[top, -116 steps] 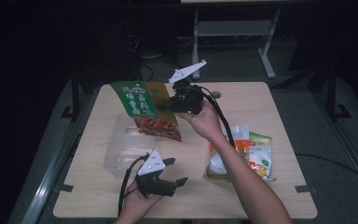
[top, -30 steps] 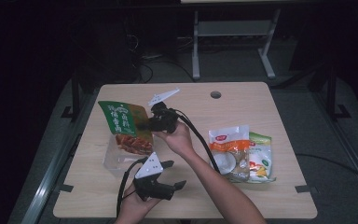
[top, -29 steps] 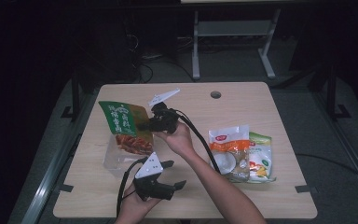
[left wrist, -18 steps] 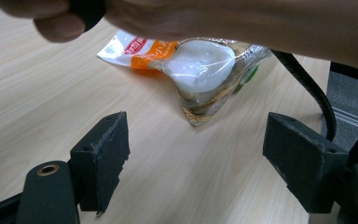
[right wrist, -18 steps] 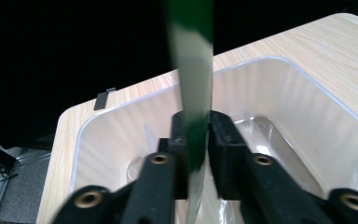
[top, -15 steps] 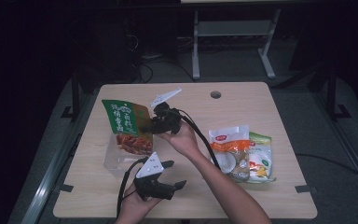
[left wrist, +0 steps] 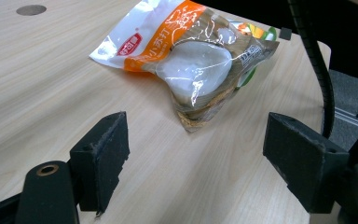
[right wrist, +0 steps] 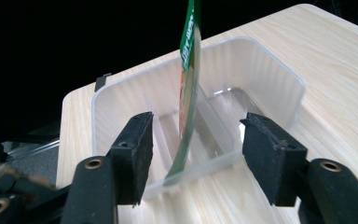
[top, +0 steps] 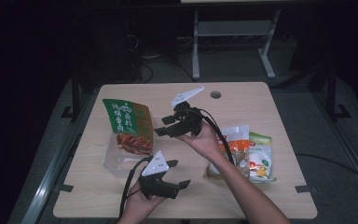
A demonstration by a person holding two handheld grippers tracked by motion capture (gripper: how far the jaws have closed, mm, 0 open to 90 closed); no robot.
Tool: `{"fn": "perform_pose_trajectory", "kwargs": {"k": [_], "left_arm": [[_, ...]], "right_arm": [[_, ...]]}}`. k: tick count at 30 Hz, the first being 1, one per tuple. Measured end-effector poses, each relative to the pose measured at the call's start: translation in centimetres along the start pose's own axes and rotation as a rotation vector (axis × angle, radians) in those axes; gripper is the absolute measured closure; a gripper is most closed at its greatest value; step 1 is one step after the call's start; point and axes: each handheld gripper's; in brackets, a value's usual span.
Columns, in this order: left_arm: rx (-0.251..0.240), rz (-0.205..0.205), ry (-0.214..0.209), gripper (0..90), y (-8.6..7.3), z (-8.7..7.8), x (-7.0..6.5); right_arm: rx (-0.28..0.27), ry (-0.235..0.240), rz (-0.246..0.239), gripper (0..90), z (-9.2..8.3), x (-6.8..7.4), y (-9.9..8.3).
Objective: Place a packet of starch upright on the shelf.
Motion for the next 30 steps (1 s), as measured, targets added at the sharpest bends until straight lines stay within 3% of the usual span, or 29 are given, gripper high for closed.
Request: {"fn": "perform_pose_trajectory", "kwargs": {"k": [6,21,30], "left_arm": [[-0.002,-0.016,-0.012,21.7,0.3,0.4,0.0],[0.005,-0.02,-0.026,21.9,1.5,2.6,-0.2],[0.011,-0.023,-0.025,22.0,1.8,3.7,0.0]], "right_arm": [[0.0,-0.013,0.021,38.3,-2.1,0.0,-1.3],[0.081,-0.116,0.093,33.8,-7.6,-0.9,-6.0],[0.108,-0.167,0.129,31.8,-9.9,-1.3,-8.3]]}}
Point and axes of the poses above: each handheld gripper's, and its own axes: z roughly forward along the jaws, y roughly out of its top, x roughly to its left, and after that the axes turned 12 degrees about -z, right-handed
